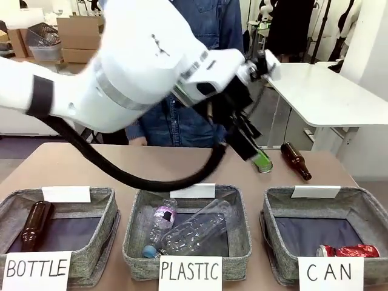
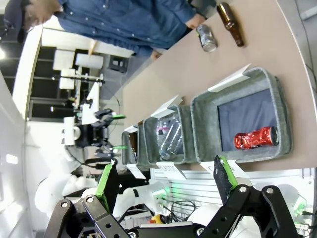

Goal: Sort the can waste into the basket.
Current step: Pick up the can waste from the table and place it in the right Fabric basket.

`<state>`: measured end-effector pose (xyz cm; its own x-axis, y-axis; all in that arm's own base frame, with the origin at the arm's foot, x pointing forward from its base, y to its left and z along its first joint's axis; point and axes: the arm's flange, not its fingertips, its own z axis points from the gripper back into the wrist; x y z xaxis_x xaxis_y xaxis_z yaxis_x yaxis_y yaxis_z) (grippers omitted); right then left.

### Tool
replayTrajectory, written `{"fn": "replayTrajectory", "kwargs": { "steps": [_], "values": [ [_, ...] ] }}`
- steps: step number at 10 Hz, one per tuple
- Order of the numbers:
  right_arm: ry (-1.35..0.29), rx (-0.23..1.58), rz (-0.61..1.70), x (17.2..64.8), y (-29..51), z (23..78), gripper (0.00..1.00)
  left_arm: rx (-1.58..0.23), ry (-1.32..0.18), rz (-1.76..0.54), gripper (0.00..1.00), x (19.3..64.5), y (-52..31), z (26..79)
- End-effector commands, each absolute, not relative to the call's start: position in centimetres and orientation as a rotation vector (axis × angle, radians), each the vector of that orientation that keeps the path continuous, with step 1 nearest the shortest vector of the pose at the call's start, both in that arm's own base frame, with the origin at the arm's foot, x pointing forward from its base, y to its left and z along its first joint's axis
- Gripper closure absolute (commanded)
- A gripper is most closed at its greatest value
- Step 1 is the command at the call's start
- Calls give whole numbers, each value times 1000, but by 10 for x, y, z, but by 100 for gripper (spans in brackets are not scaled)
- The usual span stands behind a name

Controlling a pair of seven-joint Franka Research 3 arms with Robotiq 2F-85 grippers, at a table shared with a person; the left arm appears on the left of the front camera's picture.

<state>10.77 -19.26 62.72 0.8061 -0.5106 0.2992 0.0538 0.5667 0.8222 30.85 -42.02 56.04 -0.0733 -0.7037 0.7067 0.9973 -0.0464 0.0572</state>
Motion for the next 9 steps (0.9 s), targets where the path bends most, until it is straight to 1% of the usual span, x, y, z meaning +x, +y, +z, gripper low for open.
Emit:
{"fn": "replayTrajectory", "kwargs": {
  "steps": [1,2,4,5,7,8,9],
  "values": [
    [-581,924,-351,100,-193,632,0,-571,-700,-1384,0,290,-339,596],
    [-581,924,-351,100,-193,632,0,-545,-748,-1244,0,291,-289,615],
    [-555,916,-352,108,-193,627,0,-653,-745,-1021,0,296,-210,625],
    [-503,939,-220,115,-182,639,0,-697,-721,-894,0,302,-176,619],
    [-268,1045,26,169,-133,628,0,-818,-651,-606,0,314,-112,591],
    [-147,1096,106,194,-109,620,0,-879,-632,-460,0,318,-86,578],
    [-65,1126,161,214,-87,613,0,-934,-662,-357,0,318,-64,566]
  ]
}}
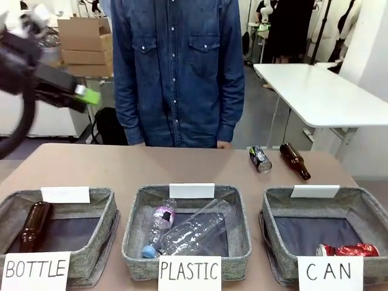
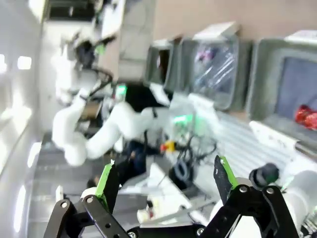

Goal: Sort the can waste into the basket.
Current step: Pick up the can waste from the table and place it in the right Fabric basket.

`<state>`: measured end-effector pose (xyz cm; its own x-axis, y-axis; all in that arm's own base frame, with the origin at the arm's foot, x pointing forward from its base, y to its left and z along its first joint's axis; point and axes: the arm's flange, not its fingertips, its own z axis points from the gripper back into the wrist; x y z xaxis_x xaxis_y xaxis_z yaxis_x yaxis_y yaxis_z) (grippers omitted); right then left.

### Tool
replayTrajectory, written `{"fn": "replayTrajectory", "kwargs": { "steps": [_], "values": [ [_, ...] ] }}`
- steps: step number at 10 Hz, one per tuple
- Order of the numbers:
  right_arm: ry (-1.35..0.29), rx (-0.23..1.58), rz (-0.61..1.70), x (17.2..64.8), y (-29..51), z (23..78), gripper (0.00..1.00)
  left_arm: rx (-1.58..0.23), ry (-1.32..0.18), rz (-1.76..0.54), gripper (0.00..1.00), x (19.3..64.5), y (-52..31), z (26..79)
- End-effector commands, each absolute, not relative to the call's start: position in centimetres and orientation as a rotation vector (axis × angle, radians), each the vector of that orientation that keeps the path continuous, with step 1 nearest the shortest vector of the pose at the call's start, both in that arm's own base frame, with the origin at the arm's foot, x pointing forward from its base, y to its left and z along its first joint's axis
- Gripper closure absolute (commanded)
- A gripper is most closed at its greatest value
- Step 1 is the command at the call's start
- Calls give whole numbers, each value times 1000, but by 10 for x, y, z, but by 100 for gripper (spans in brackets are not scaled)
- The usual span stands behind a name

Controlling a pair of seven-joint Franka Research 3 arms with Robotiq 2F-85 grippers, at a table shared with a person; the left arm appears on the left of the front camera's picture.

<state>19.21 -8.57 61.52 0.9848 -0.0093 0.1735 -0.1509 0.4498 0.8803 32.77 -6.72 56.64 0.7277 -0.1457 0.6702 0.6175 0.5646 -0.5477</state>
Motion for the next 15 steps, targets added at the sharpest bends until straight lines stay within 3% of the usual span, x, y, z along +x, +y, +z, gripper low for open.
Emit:
{"fn": "replayTrajectory", "kwargs": {
  "steps": [1,3,4,6,7,10,11,15],
  "values": [
    [8,1164,227,228,-63,605,0,-978,-688,-238,0,317,-41,556],
    [205,1443,337,244,-32,595,0,-1035,-732,-41,0,316,-9,540],
    [224,1510,299,252,-25,589,0,-1136,-741,-53,0,314,-1,536],
    [51,1455,161,263,-15,571,0,-1381,-729,-118,0,311,9,529],
    [-70,1398,58,269,-8,560,0,-1143,-730,-36,0,330,15,554],
    [-334,1270,-207,294,15,522,0,-1143,-730,-36,0,330,15,554],
    [-143,1353,-27,288,-23,542,0,-1143,-730,-36,0,330,15,554],
    [-143,1353,-27,288,-23,542,0,-1143,-730,-36,0,330,15,554]
  ]
}}
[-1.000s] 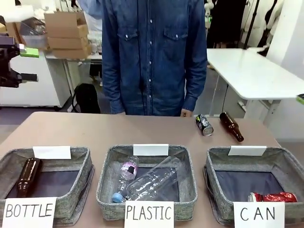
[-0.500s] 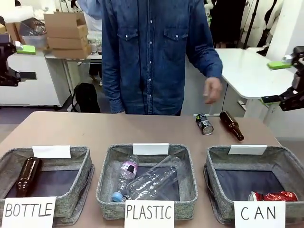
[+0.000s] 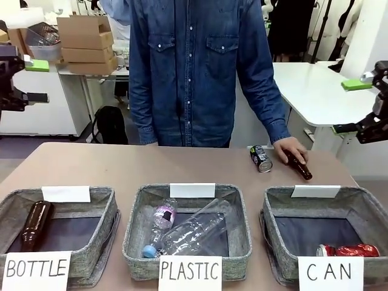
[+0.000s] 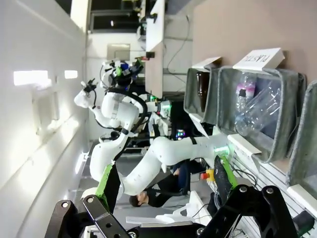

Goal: Sort the can waste into the basket.
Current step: Pick up the can waste from the table and place it in the right Fabric basket.

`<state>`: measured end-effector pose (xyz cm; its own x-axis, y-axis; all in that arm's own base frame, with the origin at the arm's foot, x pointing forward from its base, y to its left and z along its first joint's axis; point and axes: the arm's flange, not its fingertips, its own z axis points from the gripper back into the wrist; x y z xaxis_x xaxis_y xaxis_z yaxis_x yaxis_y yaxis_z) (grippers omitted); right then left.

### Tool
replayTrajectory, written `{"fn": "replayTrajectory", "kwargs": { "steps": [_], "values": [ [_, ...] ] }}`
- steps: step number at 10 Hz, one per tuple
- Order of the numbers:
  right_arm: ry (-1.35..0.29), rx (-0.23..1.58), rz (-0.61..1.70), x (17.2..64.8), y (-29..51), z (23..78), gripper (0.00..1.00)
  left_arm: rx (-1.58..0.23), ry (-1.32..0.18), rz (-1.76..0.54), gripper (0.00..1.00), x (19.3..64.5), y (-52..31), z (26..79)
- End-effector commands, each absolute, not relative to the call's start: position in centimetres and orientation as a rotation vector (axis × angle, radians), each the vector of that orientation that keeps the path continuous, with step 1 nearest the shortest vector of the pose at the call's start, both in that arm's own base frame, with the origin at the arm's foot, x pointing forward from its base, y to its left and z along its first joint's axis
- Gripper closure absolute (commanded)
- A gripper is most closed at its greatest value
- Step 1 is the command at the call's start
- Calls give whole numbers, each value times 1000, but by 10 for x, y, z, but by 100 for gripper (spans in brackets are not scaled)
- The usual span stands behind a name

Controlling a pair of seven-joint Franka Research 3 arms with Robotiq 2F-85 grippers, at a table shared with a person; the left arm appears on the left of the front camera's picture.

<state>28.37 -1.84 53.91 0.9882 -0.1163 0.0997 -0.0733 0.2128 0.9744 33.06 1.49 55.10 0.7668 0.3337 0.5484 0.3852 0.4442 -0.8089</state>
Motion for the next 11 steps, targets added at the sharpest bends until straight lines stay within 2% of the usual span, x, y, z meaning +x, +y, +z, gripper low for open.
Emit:
{"fn": "replayTrajectory", "kwargs": {
  "steps": [1,9,11],
  "values": [
    [-143,1353,-27,288,-23,542,0,-1143,-730,-36,0,330,15,554],
    [-154,1359,-32,287,-20,539,0,-1143,-730,-36,0,330,15,554],
    [-278,748,-170,298,-22,534,0,-1143,-730,-36,0,330,15,554]
  ]
}}
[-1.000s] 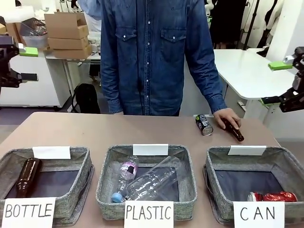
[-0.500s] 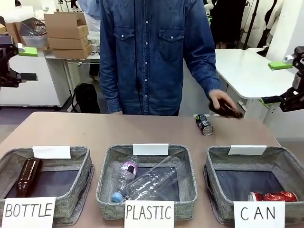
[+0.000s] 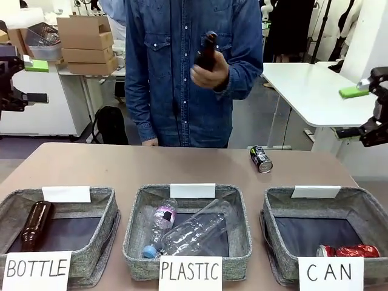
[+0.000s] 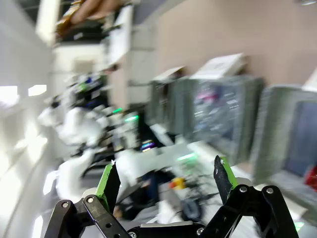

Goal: Sort the can waste into the basket.
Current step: Pick up the can waste from the table and place it in the right Fabric basket.

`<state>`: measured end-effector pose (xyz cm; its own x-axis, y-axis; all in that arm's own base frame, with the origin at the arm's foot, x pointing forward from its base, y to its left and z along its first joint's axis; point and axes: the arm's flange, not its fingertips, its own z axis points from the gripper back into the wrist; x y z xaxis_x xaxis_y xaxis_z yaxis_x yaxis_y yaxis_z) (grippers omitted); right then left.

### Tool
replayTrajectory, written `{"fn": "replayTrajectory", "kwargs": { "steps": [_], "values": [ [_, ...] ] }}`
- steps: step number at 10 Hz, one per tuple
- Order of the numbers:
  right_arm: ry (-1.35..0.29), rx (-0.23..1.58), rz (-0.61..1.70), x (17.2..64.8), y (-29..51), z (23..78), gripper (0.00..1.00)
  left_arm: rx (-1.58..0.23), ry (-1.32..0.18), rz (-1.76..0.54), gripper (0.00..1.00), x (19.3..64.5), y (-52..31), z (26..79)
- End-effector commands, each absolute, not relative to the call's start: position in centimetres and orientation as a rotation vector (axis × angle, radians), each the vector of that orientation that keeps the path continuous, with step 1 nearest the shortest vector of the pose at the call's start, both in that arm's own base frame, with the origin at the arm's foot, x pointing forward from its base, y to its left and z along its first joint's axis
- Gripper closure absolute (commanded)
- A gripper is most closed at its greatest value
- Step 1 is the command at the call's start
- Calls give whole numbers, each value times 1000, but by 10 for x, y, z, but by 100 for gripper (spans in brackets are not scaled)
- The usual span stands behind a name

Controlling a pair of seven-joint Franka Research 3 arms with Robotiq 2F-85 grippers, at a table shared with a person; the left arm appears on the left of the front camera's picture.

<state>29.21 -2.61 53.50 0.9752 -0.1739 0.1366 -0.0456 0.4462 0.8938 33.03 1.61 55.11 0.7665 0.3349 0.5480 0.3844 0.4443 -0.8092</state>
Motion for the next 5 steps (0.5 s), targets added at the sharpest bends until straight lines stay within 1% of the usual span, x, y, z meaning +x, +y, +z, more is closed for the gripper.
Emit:
{"fn": "replayTrajectory", "kwargs": {
  "steps": [1,2,3,4,5],
  "values": [
    [-282,551,-213,305,-24,530,0,-1143,-730,-36,0,330,15,554],
    [-279,362,-249,307,-30,529,0,-1143,-730,-36,0,330,15,554],
    [-289,266,-212,303,-31,531,0,-1143,-730,-36,0,330,15,554],
    [-406,313,-157,294,-26,541,0,-1143,-730,-36,0,330,15,554],
    [-342,606,-126,308,-37,534,0,-1143,-730,-36,0,330,15,554]
  ]
}}
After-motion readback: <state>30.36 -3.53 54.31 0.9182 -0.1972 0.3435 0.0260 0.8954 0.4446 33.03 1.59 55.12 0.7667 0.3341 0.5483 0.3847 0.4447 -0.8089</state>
